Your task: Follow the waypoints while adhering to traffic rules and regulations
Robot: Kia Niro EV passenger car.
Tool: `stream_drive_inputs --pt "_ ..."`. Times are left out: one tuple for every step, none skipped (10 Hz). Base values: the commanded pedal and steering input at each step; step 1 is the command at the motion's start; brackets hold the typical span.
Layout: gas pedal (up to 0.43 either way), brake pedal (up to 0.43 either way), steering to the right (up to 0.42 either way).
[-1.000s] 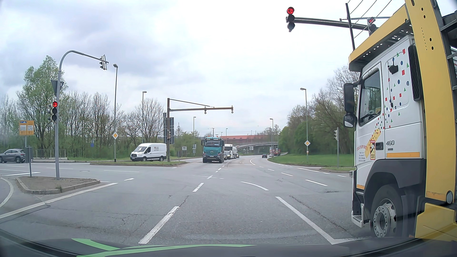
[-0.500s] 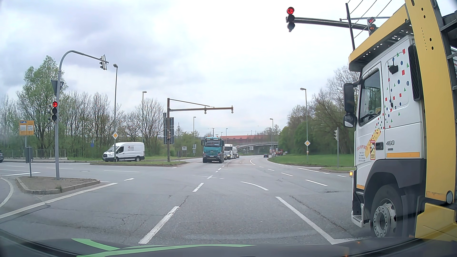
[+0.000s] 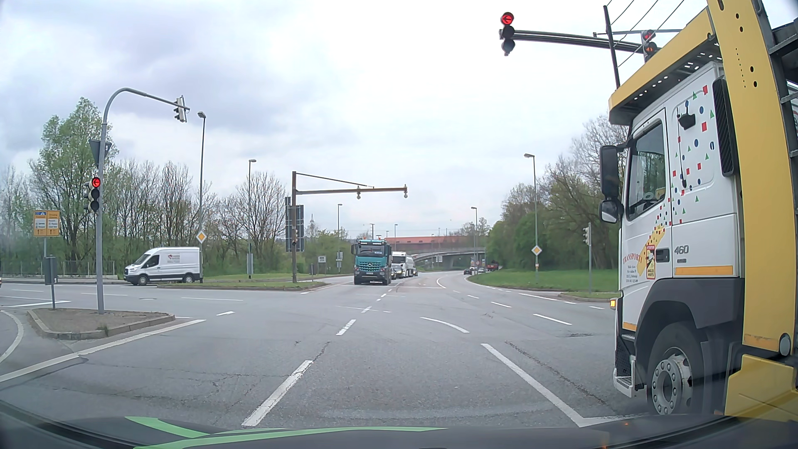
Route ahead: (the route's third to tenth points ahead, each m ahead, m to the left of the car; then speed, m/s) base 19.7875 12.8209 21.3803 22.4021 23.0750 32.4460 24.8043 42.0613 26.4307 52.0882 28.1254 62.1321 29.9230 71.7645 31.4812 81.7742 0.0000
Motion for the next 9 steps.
stream_drive_inputs --pt "0.0 0.299 0.007" --pt "0.0 0.299 0.007" --pt "0.0 0.299 0.008" --pt "0.0 0.299 0.008" --pt "0.0 0.299 0.008" --pt "0.0 0.299 0.007" --pt "0.0 0.299 0.008" --pt "0.0 0.299 0.008" --pt "0.0 0.299 0.007"
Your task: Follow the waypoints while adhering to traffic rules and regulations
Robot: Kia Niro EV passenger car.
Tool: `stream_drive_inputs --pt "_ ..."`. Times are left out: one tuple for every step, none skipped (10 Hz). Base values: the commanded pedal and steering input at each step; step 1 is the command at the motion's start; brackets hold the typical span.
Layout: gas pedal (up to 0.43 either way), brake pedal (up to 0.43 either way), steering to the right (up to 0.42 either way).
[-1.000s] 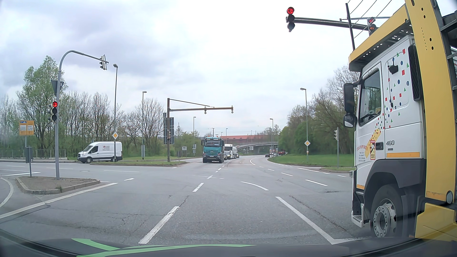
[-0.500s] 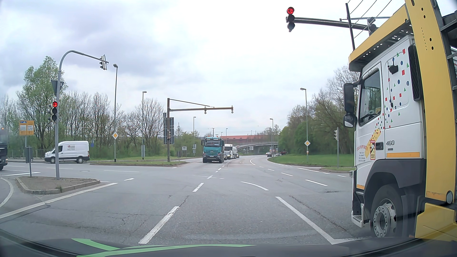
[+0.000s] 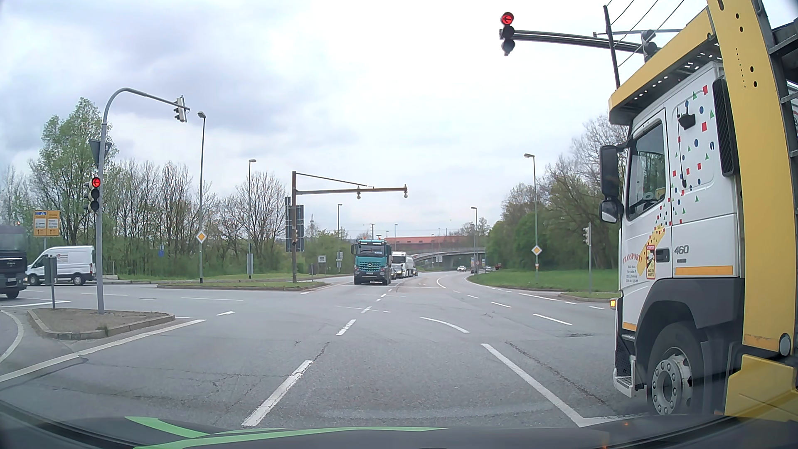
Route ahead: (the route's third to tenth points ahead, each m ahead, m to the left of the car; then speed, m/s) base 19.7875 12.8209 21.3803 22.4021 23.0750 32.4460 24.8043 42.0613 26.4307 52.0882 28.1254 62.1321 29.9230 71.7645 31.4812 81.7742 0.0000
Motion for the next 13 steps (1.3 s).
stream_drive_inputs --pt "0.0 0.299 0.008" --pt "0.0 0.299 0.007" --pt "0.0 0.299 0.008" --pt "0.0 0.299 0.007" --pt "0.0 0.299 0.008" --pt "0.0 0.299 0.008" --pt "0.0 0.299 0.007" --pt "0.0 0.299 0.008" --pt "0.0 0.299 0.008" --pt "0.0 0.299 0.007" --pt "0.0 0.299 0.007" --pt "0.0 0.299 0.008" --pt "0.0 0.299 0.008"
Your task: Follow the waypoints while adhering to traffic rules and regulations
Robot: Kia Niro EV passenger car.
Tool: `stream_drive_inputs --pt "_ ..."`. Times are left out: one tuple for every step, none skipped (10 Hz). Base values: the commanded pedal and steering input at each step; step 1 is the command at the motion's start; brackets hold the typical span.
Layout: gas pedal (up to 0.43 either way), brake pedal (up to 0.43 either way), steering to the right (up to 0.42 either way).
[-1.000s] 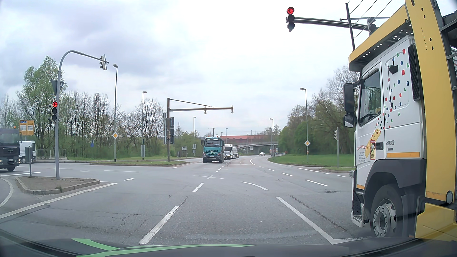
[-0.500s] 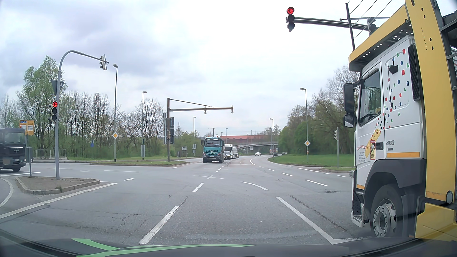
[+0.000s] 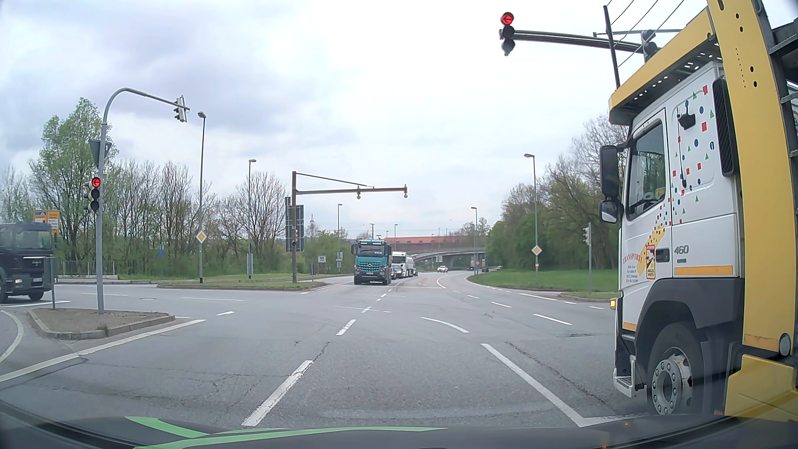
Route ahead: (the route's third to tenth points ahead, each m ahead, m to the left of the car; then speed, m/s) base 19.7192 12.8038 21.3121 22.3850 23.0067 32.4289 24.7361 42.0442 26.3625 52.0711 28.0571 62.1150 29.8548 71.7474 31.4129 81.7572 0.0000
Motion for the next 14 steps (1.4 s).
stream_drive_inputs --pt "0.0 0.299 0.008" --pt "0.0 0.299 0.007" --pt "0.0 0.299 0.008" --pt "0.0 0.299 0.008" --pt "0.0 0.299 0.007" --pt "0.0 0.299 0.007" --pt "0.0 0.299 0.008" --pt "0.0 0.299 0.008" --pt "0.0 0.299 0.008" --pt "0.0 0.299 0.007" --pt "0.0 0.299 0.007" --pt "0.0 0.299 0.008" --pt "0.0 0.299 0.008" --pt "0.0 0.299 0.008"
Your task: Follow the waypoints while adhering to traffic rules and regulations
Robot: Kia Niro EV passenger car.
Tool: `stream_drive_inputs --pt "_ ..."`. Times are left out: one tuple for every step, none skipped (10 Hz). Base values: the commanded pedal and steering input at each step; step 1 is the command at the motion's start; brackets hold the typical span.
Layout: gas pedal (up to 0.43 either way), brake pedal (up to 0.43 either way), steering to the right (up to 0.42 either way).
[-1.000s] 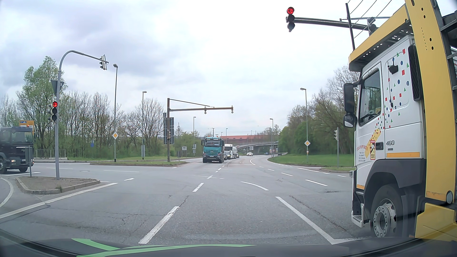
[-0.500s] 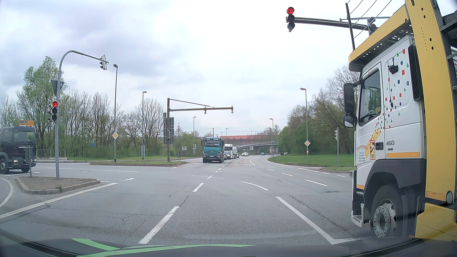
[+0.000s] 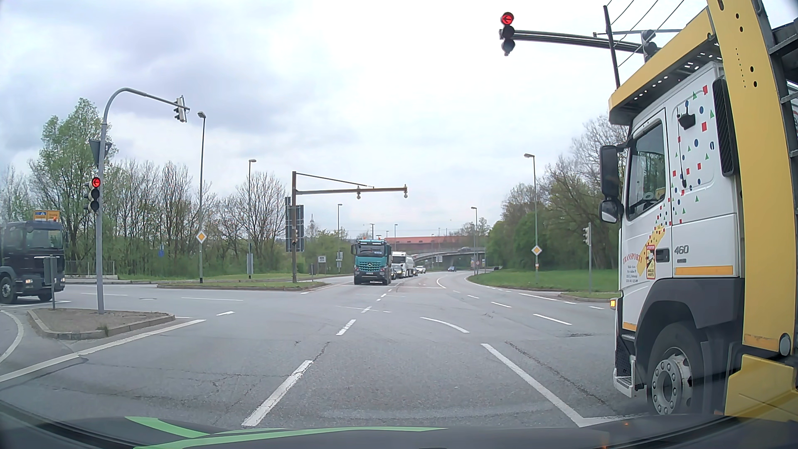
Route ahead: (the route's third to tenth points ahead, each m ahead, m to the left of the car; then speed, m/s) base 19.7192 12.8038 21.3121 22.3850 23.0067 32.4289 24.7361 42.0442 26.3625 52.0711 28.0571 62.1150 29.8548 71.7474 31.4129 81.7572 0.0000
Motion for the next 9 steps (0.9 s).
stream_drive_inputs --pt "0.0 0.299 0.008" --pt "0.0 0.299 0.007" --pt "0.0 0.299 0.008" --pt "0.0 0.299 0.008" --pt "0.0 0.299 0.008" --pt "0.0 0.299 0.007" --pt "0.0 0.299 0.008" --pt "0.0 0.299 0.007" --pt "0.0 0.299 0.007"
